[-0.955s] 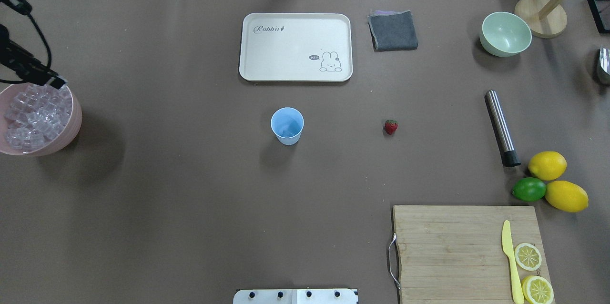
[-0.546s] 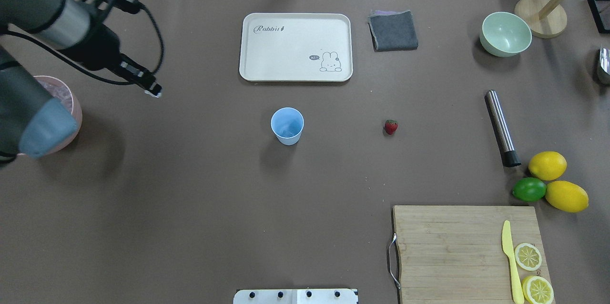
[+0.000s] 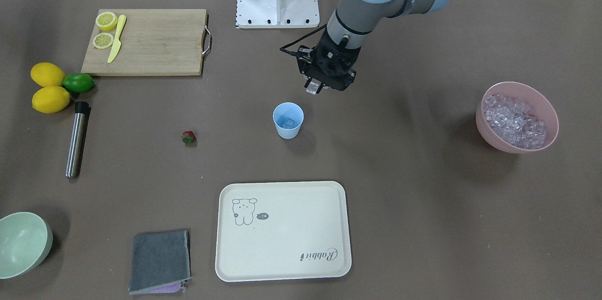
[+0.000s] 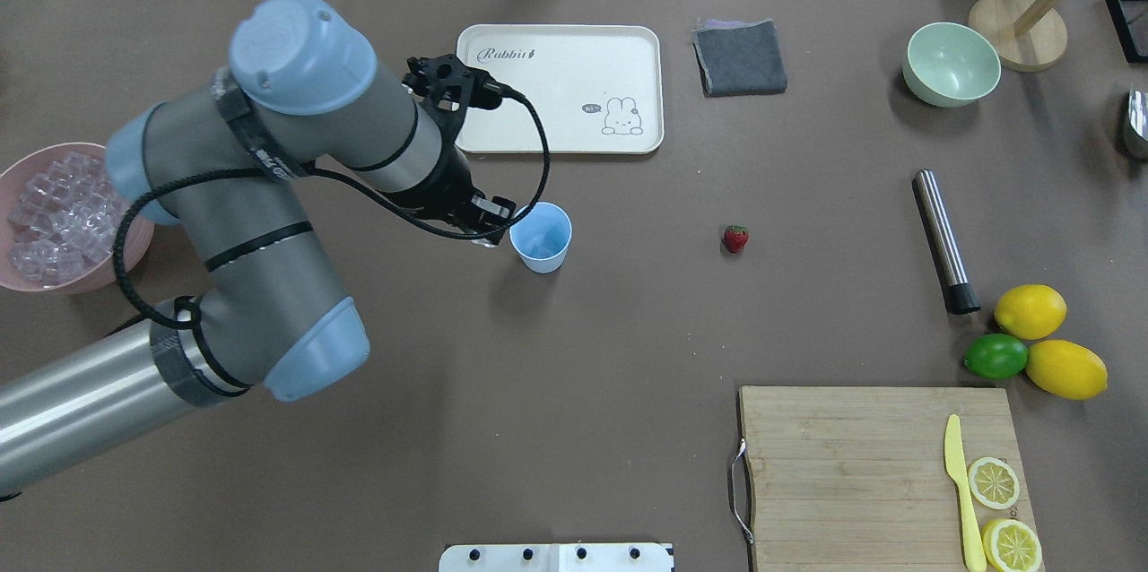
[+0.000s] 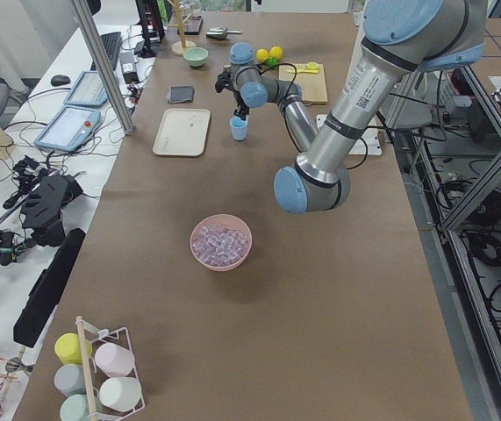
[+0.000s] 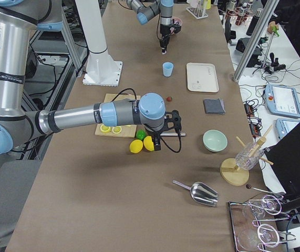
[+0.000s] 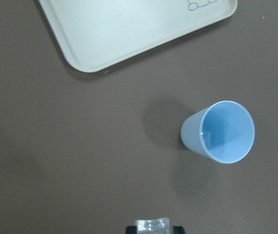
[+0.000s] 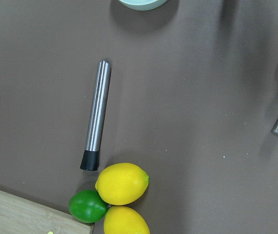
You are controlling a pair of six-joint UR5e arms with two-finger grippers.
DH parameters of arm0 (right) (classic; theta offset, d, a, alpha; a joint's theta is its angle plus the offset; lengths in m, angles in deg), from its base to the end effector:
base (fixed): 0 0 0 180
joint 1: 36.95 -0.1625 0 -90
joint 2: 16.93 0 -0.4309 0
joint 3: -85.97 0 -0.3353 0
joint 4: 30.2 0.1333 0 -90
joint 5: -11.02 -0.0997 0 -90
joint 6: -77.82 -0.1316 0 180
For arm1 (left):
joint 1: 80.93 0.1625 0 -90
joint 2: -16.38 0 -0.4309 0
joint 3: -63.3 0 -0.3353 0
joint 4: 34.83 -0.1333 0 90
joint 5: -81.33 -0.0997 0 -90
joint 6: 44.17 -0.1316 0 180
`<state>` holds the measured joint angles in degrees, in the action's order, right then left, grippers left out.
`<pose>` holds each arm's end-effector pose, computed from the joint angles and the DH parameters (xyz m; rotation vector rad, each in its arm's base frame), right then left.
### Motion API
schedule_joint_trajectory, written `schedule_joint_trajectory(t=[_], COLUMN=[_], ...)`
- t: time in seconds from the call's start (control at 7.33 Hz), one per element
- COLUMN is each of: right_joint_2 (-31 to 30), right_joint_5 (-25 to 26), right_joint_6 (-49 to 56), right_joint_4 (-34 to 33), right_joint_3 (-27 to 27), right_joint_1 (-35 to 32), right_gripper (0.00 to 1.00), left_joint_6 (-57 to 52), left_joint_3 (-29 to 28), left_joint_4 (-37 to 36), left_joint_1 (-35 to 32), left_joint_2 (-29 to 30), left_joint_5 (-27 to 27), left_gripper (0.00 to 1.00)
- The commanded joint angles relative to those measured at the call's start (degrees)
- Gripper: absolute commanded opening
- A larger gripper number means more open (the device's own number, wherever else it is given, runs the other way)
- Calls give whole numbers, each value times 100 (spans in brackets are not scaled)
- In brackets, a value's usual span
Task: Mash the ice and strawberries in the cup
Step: 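Carry the ice cube with the left gripper over the cup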
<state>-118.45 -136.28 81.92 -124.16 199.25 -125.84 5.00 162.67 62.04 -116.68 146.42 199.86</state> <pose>0.0158 -0.3510 0.5733 0.1507 -0.9957 -0.1512 0.4838 -0.4351 0.2190 0.2375 1.0398 0.3245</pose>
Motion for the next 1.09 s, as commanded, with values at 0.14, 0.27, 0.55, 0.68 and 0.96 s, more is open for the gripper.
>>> schedule_joint_trajectory(t=[0.14,0.27,0.55,0.68,0.96], right_joint_2=[-17,-17,-25,-17,-17], right_joint_5=[-19,-10,-10,-18,-19], right_joint_6=[3,3,3,3,3], right_joint_4=[0,0,0,0,0], right_joint_3=[-16,-16,-16,-16,-8], right_joint_1=[-5,4,-5,-5,4], right_gripper=[100,100,100,100,100], left_joint_6=[190,181,242,251,173], left_joint_3=[-689,-855,-998,-980,-797], left_joint_4=[437,612,903,904,860], left_joint_1=[173,156,234,278,52], left_joint_2=[373,373,364,364,277], left_joint_5=[-304,-313,-584,-585,-550], left_gripper=[0,0,83,97,97])
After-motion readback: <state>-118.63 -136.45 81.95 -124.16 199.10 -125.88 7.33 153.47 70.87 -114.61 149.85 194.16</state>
